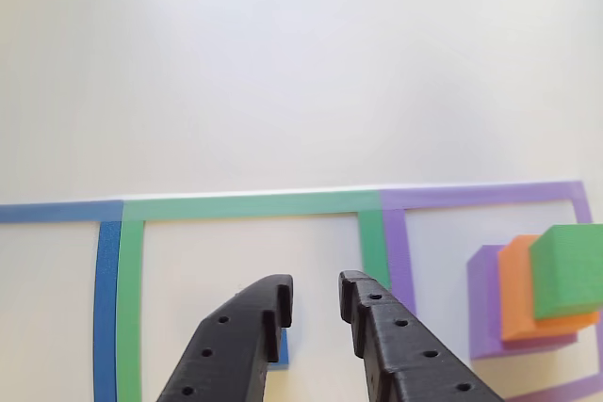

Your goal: Tower of hanoi

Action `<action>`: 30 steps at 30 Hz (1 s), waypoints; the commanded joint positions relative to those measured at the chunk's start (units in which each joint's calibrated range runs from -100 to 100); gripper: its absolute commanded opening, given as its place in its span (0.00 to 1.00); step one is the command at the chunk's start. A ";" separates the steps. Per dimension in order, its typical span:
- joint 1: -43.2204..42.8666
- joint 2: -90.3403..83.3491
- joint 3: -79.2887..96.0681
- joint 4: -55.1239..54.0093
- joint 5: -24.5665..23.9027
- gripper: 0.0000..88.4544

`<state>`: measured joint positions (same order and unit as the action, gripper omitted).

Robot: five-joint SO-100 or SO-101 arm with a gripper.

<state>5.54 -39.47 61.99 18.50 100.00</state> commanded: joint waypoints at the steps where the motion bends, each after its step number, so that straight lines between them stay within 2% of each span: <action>1: 3.72 -7.24 -19.06 29.62 0.00 0.00; 8: 11.96 -9.01 -44.32 63.53 0.00 0.00; 15: 17.45 -6.44 -61.40 79.23 0.00 0.00; 22: 24.54 -7.73 -59.86 80.69 0.00 0.02; 24: 26.52 -9.25 -56.77 79.07 0.00 0.06; 30: 30.94 -15.42 -44.32 69.28 0.00 0.11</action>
<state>33.80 -50.65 12.12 94.10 100.00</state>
